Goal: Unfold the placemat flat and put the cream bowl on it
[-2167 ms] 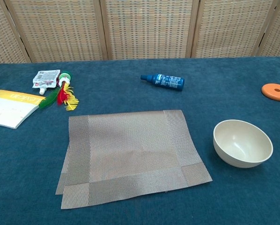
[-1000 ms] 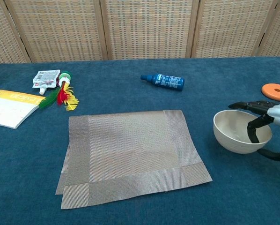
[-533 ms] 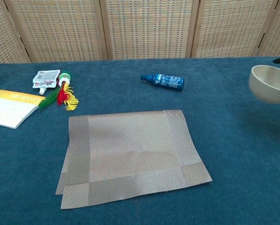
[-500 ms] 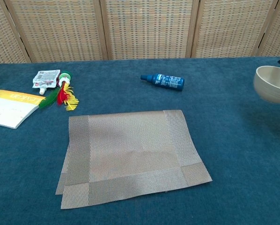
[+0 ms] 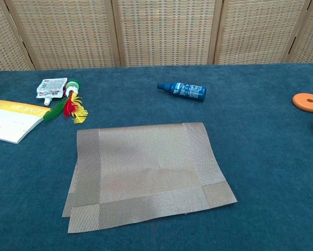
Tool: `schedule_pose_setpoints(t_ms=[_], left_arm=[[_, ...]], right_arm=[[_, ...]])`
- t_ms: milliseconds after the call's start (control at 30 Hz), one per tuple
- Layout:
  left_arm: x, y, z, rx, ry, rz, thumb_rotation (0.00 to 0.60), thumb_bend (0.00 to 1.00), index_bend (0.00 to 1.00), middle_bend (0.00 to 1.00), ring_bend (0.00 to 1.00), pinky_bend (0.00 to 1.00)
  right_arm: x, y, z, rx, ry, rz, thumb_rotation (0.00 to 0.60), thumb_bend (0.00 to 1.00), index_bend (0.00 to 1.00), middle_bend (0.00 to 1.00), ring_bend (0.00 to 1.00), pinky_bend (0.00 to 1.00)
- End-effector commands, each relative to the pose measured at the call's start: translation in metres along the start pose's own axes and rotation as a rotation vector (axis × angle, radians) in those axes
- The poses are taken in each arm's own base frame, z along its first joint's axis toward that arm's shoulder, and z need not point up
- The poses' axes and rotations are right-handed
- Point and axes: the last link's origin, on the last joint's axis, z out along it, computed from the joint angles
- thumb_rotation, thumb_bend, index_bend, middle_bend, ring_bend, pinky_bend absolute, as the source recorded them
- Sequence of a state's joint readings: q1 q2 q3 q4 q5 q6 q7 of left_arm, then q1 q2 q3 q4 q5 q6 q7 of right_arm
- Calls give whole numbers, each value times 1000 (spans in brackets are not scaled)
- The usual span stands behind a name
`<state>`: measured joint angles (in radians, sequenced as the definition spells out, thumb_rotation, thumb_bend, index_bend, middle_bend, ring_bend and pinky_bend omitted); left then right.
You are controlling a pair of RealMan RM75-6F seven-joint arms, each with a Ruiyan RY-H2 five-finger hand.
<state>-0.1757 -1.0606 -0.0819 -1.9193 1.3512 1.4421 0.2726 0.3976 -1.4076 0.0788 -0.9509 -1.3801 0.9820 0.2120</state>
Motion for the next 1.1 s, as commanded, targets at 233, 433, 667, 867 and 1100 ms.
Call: schedule_pose_setpoints(t_ms=[233, 433, 667, 867, 1100], left_arm=[[-10, 12, 4, -130, -35, 16, 600, 0, 0, 0, 0, 0], [-38, 38, 10, -396, -121, -36, 600, 0, 0, 0, 0, 0], [-81, 69, 16, -703, -209, 1, 600, 0, 58, 0, 0, 0], [-112, 95, 12, -896, -272, 57, 600, 0, 159, 0, 0, 0], [-131, 112, 15, -1006, -285, 183, 600, 58, 174, 0, 0, 0]], right_arm=[[47, -9, -48, 60, 225, 85, 600, 0, 0, 0, 0, 0], [58, -22, -85, 85, 307, 91, 600, 0, 10, 0, 0, 0], [54, -34, -111, 82, 365, 80, 600, 0, 30, 0, 0, 0], [50, -38, -119, 80, 366, 57, 600, 0, 31, 0, 0, 0], [49, -32, -118, 67, 363, 68, 600, 0, 40, 0, 0, 0]])
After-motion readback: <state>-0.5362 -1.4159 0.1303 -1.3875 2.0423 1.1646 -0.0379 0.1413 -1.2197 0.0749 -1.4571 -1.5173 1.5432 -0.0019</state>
